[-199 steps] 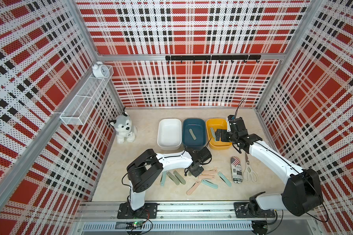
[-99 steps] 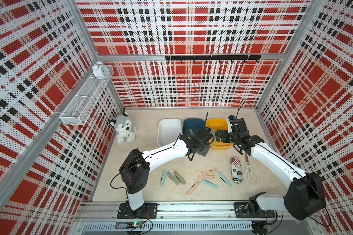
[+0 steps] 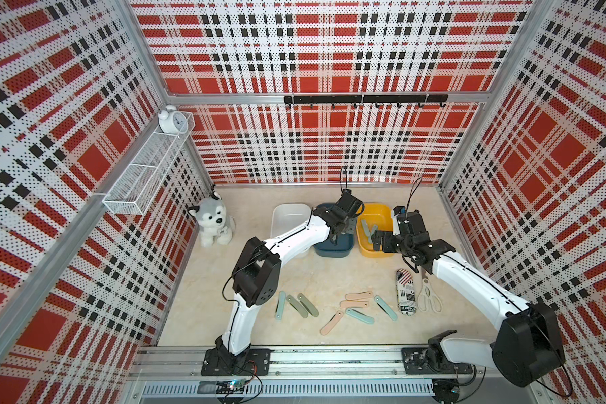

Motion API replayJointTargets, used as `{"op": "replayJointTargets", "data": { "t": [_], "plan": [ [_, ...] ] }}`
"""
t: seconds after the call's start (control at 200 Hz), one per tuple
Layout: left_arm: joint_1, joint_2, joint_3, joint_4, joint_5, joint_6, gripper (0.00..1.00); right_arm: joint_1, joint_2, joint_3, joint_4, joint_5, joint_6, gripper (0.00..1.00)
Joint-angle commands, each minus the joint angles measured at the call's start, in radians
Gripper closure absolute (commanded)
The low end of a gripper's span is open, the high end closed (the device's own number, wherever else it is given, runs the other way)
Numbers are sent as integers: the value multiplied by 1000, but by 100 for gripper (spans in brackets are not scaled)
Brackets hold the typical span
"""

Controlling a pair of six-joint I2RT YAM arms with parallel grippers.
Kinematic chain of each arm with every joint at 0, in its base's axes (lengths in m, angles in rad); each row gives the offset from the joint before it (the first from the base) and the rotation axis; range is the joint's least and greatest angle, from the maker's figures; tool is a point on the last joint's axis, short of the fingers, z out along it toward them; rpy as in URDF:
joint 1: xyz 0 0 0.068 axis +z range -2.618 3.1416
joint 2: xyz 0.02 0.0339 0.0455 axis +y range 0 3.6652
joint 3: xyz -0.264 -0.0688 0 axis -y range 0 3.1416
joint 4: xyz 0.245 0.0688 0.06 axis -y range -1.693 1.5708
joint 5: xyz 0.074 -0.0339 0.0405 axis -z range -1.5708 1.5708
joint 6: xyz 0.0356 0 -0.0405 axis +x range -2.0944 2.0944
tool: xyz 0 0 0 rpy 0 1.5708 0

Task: Place the fruit knives into the storage box by color
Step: Place the fruit knife in the storage box.

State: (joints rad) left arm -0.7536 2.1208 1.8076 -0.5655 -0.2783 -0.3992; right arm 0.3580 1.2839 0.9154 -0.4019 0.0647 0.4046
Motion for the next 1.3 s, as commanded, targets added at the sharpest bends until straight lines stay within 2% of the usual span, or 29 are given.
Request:
{"op": "replayJointTargets", "data": {
  "t": [0.0, 0.411, 0.706, 0.937, 1.052, 1.212, 1.298],
  "plan": [
    [29, 41, 28, -2, 3, -25, 82, 2, -25, 2, -6, 19, -15, 0],
    [62, 177, 68, -6, 60, -29, 79, 1, -22, -28, -17, -40, -13, 0],
    [71, 190, 75, -5, 84, -17, 68, 32, -45, -33, -82, -51, -5, 0],
    [74, 134, 100, -8, 98, -6, 45, 138, -60, -13, -192, 2, -11, 0],
    [69, 42, 83, -8, 109, -20, 32, 214, -87, -28, -229, 8, -13, 0],
    [58, -145, -50, 37, 99, -54, 12, 381, -108, -46, -292, 41, -6, 0],
    [79, -249, -155, 66, 103, -69, 5, 486, -123, -78, -287, 46, 34, 0]
  ]
}}
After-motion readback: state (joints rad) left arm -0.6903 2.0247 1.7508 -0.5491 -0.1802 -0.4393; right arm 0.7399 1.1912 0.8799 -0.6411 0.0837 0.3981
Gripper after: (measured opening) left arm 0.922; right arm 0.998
